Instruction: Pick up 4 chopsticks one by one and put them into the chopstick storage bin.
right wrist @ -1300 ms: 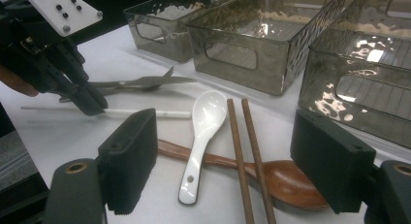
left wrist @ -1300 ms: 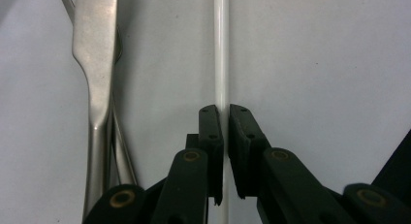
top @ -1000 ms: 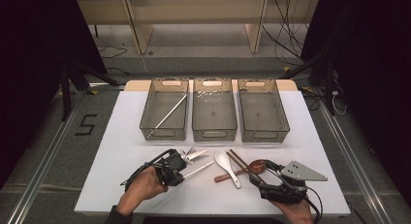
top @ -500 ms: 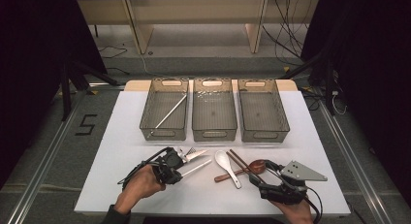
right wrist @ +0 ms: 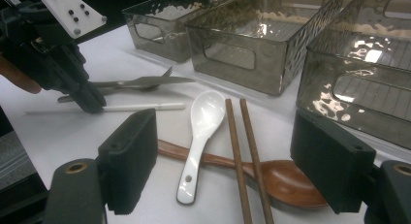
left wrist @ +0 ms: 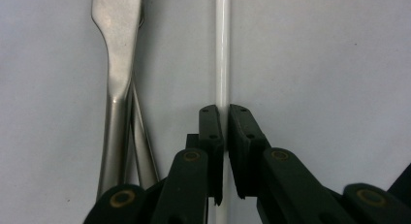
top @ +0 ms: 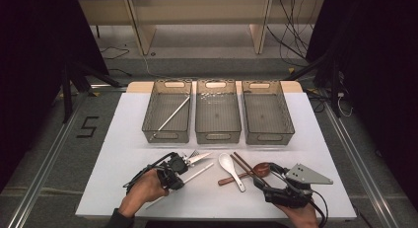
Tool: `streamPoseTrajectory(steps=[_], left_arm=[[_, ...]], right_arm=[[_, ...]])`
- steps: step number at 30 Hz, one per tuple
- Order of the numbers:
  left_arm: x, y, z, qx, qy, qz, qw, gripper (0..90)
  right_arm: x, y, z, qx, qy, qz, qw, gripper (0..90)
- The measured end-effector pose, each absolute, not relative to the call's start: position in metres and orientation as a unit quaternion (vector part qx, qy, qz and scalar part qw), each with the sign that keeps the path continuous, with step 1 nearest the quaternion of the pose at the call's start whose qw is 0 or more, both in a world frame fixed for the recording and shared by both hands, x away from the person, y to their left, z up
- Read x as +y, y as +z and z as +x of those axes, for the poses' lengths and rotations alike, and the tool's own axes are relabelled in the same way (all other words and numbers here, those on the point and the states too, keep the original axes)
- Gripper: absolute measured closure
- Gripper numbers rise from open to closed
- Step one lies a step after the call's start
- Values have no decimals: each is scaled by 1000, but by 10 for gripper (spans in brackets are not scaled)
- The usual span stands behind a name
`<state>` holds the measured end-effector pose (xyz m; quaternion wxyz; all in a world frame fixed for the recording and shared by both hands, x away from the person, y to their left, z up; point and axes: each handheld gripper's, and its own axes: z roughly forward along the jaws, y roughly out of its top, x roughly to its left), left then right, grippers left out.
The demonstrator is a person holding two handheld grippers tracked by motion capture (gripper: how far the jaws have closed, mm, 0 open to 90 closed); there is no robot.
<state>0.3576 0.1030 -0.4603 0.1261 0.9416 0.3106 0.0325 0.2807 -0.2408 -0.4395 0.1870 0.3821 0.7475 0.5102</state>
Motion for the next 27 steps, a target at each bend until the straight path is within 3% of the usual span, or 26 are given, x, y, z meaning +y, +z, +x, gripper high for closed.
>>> streamPoseTrajectory(steps=[17, 27], left_arm=[[99, -459, 355, 300, 47, 946, 113, 846], [104, -440, 354, 300, 61, 941, 147, 846]], right_arm=[[-242, -439, 281, 746, 512, 383, 185, 261], [-243, -439, 281, 745, 513, 384, 185, 261]])
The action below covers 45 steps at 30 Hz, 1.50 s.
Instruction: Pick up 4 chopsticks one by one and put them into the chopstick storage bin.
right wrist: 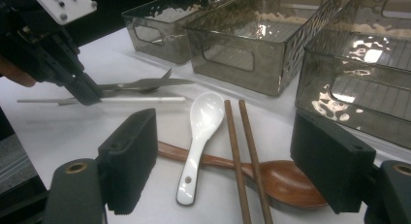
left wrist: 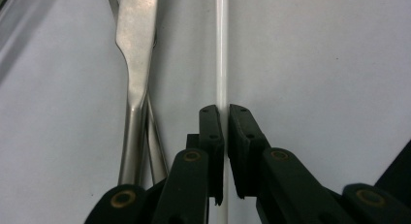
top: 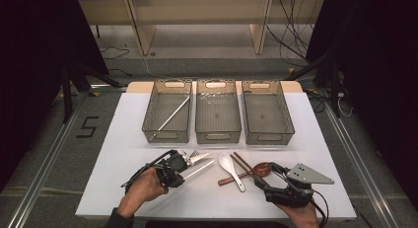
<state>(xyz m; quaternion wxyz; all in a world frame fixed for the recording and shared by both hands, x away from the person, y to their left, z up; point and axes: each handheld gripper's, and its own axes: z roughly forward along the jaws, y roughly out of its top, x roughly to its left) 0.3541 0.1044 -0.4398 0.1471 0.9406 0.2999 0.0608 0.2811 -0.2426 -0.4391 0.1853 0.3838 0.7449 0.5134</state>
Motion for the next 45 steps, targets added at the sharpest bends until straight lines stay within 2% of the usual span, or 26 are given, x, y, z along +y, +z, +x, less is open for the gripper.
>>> streamPoseTrajectory(steps=[22, 45], left_arm=[[119, -381, 370, 318, 104, 916, 221, 845], [140, -345, 438, 368, 140, 884, 252, 845]], right_arm=[[-243, -440, 283, 743, 513, 388, 184, 261], [-244, -440, 283, 742, 515, 388, 184, 261]])
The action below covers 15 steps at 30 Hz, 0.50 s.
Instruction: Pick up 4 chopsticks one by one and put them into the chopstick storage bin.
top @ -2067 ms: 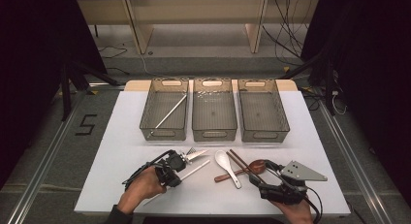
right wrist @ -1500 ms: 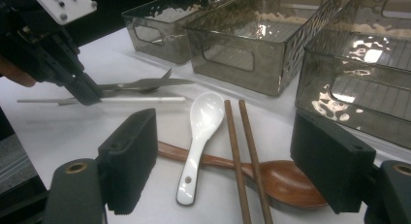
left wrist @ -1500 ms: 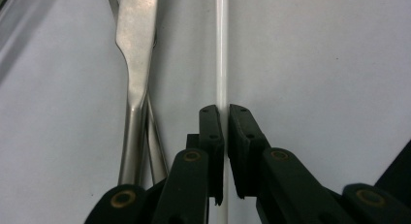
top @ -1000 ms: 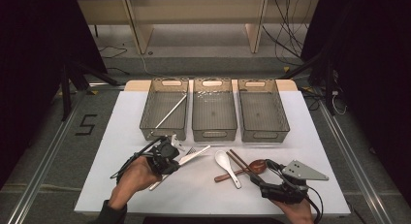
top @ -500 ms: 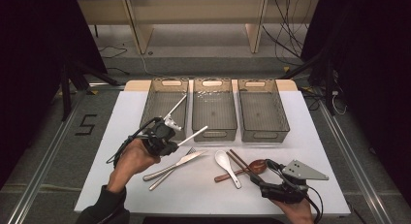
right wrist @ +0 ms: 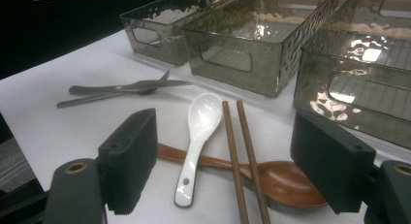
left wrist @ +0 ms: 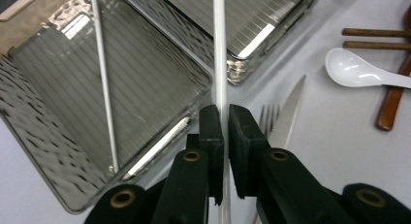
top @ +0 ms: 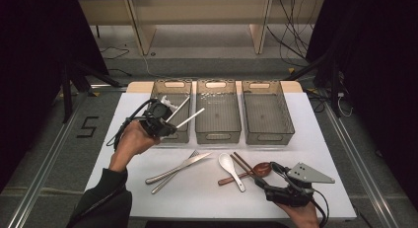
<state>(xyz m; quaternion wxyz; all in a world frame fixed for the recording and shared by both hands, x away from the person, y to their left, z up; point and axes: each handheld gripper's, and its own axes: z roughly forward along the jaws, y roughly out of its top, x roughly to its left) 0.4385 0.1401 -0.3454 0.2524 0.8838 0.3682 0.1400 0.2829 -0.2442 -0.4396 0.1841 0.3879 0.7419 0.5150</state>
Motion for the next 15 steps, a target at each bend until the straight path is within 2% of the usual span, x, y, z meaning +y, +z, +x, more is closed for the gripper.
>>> streamPoseTrajectory(steps=[15], left_arm=[[154, -345, 485, 407, 142, 866, 253, 845]], right_arm=[[-244, -440, 283, 741, 516, 388, 183, 261]])
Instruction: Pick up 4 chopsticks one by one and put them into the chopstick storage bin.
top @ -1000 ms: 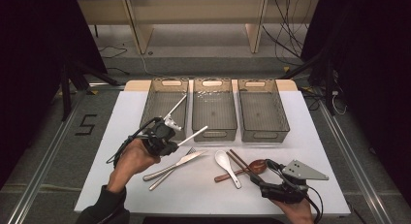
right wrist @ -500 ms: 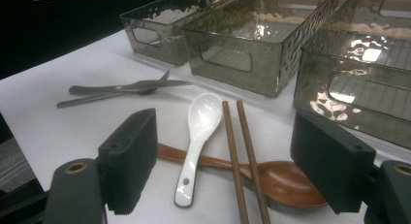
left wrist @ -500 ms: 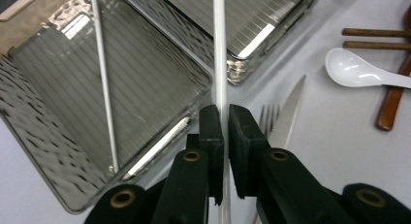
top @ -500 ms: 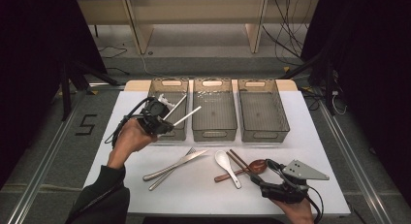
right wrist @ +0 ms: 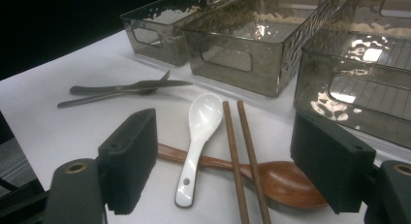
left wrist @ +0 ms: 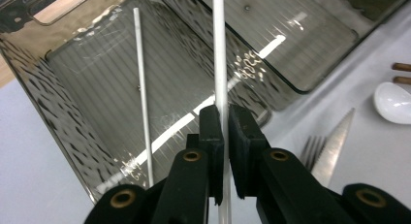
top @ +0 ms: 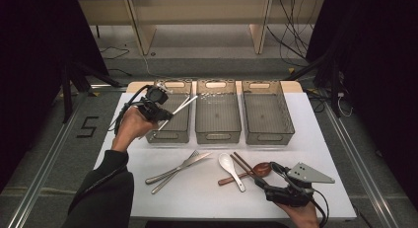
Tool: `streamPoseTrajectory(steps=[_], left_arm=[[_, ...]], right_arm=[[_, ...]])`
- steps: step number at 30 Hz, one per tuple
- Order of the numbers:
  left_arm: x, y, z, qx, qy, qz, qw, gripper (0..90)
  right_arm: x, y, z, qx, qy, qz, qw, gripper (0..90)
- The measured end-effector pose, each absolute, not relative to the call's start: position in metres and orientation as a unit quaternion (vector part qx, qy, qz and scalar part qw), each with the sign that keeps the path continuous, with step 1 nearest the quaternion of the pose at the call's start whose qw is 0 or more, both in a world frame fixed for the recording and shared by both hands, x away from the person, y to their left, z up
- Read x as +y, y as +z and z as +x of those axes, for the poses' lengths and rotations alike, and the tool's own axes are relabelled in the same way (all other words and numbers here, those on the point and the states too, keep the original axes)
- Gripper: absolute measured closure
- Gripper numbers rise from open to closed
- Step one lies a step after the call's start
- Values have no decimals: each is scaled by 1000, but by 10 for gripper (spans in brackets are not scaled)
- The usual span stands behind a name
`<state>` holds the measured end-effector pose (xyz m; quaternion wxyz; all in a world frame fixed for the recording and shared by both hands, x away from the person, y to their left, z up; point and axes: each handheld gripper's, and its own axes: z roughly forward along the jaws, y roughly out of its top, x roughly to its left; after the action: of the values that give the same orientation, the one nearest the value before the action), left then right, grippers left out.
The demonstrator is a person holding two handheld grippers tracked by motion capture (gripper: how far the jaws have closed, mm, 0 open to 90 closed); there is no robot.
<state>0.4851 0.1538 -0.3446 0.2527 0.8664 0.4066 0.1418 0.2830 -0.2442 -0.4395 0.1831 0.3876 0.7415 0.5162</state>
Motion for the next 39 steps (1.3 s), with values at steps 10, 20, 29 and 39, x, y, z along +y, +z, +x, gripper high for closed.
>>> streamPoseTrajectory(steps=[10, 20, 29, 39], left_arm=[[163, -346, 517, 432, 153, 853, 250, 845], [177, -356, 540, 464, 166, 832, 254, 844], [179, -368, 550, 473, 161, 826, 259, 844], [179, -377, 555, 479, 156, 826, 252, 844]], right_arm=[[-245, -441, 284, 741, 517, 390, 180, 261], [-246, -441, 284, 738, 519, 393, 178, 261], [-245, -441, 284, 740, 518, 390, 178, 261], [-246, -441, 284, 739, 519, 393, 177, 261]])
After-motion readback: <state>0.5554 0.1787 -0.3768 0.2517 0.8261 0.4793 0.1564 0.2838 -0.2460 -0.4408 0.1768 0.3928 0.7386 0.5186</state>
